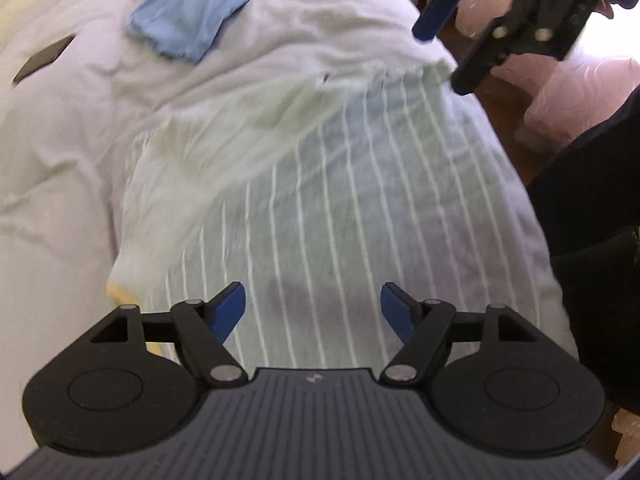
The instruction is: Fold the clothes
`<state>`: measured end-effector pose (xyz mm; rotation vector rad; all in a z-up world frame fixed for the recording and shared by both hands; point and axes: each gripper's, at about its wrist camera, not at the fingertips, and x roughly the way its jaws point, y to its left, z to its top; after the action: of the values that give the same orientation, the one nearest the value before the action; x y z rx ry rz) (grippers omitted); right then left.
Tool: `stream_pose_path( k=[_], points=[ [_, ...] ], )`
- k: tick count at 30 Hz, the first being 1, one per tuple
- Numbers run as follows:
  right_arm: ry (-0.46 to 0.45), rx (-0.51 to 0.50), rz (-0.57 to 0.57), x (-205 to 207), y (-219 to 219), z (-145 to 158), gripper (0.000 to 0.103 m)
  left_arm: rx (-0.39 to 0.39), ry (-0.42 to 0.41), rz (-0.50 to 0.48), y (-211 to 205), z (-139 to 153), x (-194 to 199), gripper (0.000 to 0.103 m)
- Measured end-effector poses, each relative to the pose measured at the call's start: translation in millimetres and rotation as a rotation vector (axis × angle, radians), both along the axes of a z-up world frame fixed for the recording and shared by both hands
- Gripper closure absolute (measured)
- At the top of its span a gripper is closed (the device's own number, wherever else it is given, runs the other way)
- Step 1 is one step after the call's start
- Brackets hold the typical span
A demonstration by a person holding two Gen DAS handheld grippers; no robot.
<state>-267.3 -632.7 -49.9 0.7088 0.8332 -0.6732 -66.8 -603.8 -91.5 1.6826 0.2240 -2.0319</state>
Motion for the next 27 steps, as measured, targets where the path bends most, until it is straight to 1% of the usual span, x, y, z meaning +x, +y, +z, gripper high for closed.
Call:
stream_pose_path(
  k=[1,2,3,5,7,8,9,10,11,14,16,19,23,27],
  points=[
    [0.002,-0.012,-0.017,5,2,4,0.012,0.002,0.006,-0.003,2,0,5,0.028],
    [0.009,-0.026,-0.039,11,5,7,0.006,0.003,0.023,-0.011,4,0,10,0.026],
    [0.02,-0.038,-0.068,16,8,10,0.004,0.001,0.047,-0.022,6,1,14,0.021],
    [0.047,-0.059,-0.118,29,16,14,0.003,0.001,0.082,-0.049,8,1,21,0.016],
    [0.076,-0.077,-0.163,42,25,17,0.003,-0.002,0.097,-0.091,12,0,29,0.015],
    [0.09,-0.085,-0.184,49,30,19,0.002,-0.006,0.104,-0.115,15,0,33,0.012],
    [0.103,-0.091,-0.196,57,35,20,0.002,-0.014,0.11,-0.135,17,0,36,0.01],
    [0.115,-0.096,-0.207,64,40,22,0.002,-0.022,0.12,-0.149,19,0,40,0.005],
    [0.127,-0.101,-0.214,70,45,24,0.002,-0.028,0.13,-0.163,21,0,45,0.004],
    [0.14,-0.1,-0.23,87,58,27,0.002,-0.032,0.144,-0.193,25,-5,60,0.004],
    [0.146,-0.09,-0.234,97,65,24,0.002,-0.029,0.152,-0.207,27,-8,68,0.002],
    [0.157,-0.065,-0.229,112,75,17,0.002,-0.03,0.152,-0.226,32,-13,79,0.002],
    [0.156,-0.047,-0.238,126,86,12,0.002,-0.025,0.157,-0.241,36,-18,90,0.002],
    [0.148,-0.02,-0.258,134,93,9,0.002,-0.028,0.146,-0.281,38,-23,96,0.002]
  ],
)
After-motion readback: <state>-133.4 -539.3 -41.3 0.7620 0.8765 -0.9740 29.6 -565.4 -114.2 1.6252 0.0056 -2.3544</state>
